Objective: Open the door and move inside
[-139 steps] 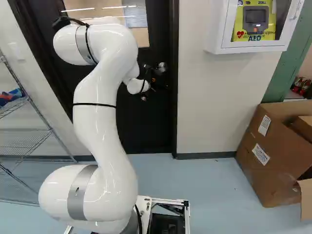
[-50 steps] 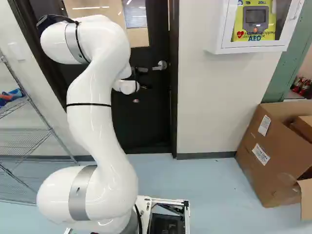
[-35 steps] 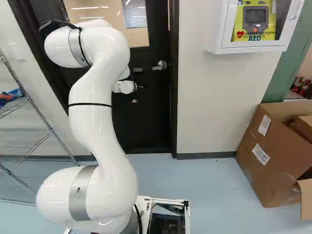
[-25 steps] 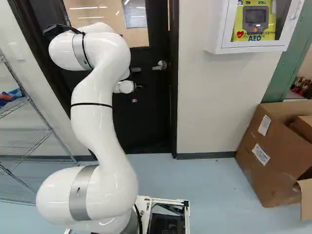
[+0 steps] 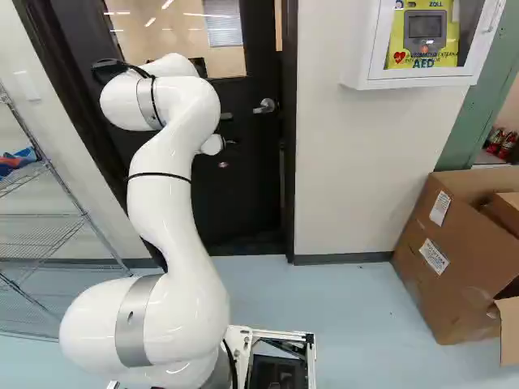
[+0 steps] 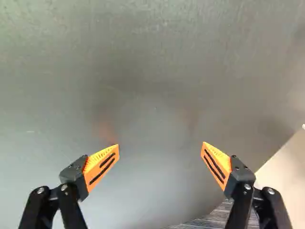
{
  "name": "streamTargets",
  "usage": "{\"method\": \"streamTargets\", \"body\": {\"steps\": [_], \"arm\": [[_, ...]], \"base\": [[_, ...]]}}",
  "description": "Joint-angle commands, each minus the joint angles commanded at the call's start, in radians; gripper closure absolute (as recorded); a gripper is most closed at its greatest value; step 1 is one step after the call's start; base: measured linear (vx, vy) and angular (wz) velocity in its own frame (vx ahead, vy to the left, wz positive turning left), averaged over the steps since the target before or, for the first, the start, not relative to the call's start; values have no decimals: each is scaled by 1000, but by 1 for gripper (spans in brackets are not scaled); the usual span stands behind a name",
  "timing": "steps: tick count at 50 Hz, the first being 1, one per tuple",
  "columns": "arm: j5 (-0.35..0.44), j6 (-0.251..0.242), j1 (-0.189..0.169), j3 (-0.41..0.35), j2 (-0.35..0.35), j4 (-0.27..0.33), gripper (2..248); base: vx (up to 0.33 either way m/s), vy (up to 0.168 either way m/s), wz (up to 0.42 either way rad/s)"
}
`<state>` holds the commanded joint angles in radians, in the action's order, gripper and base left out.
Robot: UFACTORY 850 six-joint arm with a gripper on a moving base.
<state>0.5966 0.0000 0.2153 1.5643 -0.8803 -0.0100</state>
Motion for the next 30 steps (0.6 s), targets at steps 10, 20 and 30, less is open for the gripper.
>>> {"method": "streamTargets", "body": {"steps": [10, 20, 30], "arm": [[0, 0, -3, -53, 37, 0, 3], [0, 0, -6, -125, 88, 0, 3], [0, 0, -9, -197, 138, 0, 3]], "base": [[0, 0, 0], [0, 0, 0], [0, 0, 0]]}}
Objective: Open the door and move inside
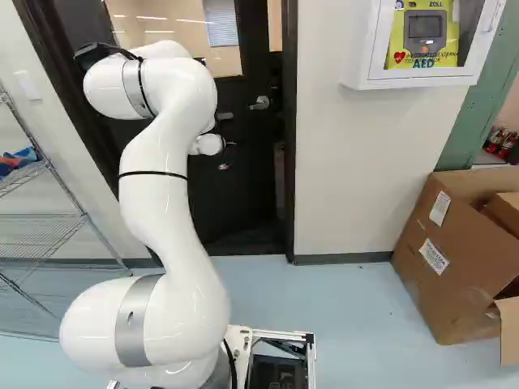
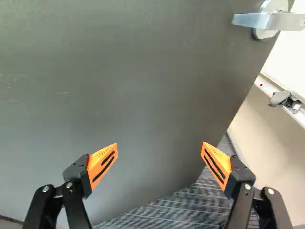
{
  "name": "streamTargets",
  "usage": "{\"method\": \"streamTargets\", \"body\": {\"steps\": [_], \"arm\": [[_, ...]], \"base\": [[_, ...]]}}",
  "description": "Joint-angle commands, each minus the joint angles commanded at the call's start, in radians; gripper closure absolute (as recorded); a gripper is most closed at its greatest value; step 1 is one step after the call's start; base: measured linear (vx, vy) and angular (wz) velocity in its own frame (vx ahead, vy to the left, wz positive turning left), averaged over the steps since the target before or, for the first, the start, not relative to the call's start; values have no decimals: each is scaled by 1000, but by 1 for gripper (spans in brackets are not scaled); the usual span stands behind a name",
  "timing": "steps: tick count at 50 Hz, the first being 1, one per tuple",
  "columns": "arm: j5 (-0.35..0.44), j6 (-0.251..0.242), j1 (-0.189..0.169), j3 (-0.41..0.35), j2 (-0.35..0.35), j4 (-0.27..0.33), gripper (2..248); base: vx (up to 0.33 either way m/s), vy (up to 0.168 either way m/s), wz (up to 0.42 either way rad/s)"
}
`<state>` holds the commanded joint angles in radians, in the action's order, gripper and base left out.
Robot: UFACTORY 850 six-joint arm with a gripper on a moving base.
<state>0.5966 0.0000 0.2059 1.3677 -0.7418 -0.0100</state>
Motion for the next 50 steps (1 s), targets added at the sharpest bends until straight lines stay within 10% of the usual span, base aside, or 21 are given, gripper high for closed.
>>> {"method": "streamTargets", "body": {"steps": [50], "arm": [[8, 0, -26, -322, 238, 0, 3]], "base": [[0, 0, 0]]}}
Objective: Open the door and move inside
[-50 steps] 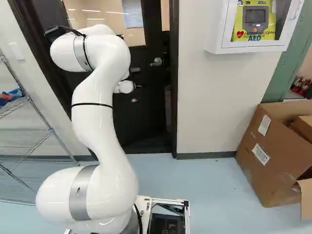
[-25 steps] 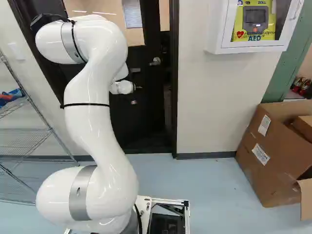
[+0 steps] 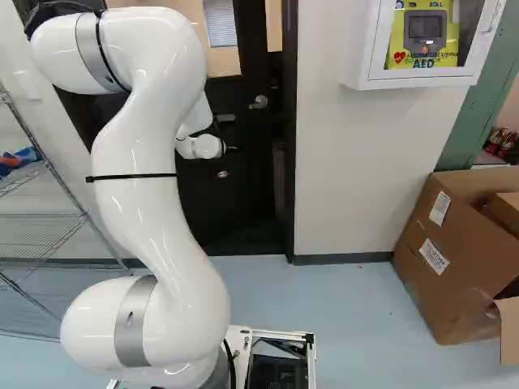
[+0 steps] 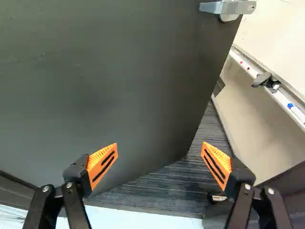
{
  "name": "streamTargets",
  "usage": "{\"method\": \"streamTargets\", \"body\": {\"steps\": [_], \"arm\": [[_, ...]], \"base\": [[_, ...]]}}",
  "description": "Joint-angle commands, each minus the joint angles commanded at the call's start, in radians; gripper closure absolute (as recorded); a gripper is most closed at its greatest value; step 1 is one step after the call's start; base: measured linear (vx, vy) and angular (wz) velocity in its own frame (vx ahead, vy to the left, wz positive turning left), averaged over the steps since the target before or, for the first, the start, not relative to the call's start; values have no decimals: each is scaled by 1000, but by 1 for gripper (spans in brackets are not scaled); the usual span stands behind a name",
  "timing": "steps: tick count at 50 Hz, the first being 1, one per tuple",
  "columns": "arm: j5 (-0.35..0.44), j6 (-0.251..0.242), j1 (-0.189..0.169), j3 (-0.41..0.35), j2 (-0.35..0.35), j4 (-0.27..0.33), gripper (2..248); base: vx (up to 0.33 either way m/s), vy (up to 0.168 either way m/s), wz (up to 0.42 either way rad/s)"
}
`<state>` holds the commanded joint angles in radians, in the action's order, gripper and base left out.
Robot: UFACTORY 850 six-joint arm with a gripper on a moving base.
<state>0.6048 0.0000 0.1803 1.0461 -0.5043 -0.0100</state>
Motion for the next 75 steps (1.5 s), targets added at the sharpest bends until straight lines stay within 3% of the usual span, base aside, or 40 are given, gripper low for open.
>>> {"method": "streamTargets", "body": {"steps": [75], "arm": [[215, 0, -108, -398, 328, 6, 3]], "base": [[0, 0, 0]]}}
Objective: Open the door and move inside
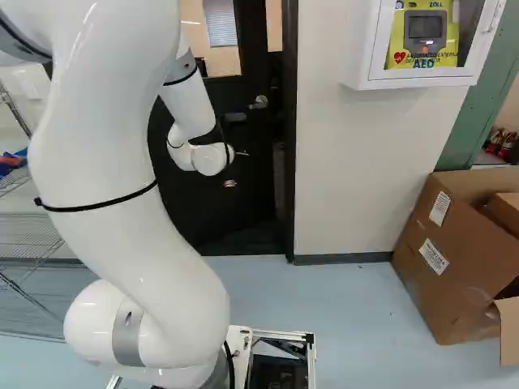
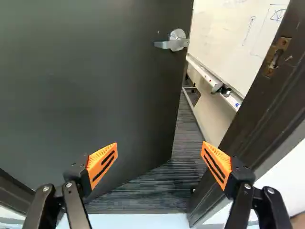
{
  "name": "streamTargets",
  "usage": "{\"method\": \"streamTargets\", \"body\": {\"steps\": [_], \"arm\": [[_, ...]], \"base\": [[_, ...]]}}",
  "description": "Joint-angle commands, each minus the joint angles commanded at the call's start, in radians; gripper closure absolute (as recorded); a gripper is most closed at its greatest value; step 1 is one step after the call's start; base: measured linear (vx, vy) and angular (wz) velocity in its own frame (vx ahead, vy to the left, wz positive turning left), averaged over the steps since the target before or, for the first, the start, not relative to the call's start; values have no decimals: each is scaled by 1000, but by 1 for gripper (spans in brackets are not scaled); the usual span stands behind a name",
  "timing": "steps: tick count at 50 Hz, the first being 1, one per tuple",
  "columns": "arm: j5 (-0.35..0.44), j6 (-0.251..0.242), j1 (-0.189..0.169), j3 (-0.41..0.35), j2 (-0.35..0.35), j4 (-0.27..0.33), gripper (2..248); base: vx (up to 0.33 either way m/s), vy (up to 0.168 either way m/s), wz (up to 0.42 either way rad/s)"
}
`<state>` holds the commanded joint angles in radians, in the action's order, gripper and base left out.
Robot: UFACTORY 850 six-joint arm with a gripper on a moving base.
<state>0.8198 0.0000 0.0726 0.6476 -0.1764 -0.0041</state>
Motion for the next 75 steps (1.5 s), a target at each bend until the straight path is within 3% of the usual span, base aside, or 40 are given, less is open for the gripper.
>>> {"method": "streamTargets", "body": {"steps": [33, 61, 75], "arm": [[25, 0, -81, -141, 131, 115, 3], [25, 0, -162, -244, 232, 121, 3], [25, 0, -172, -251, 239, 121, 3]], "base": [[0, 0, 0], [0, 0, 0], [0, 0, 0]]}}
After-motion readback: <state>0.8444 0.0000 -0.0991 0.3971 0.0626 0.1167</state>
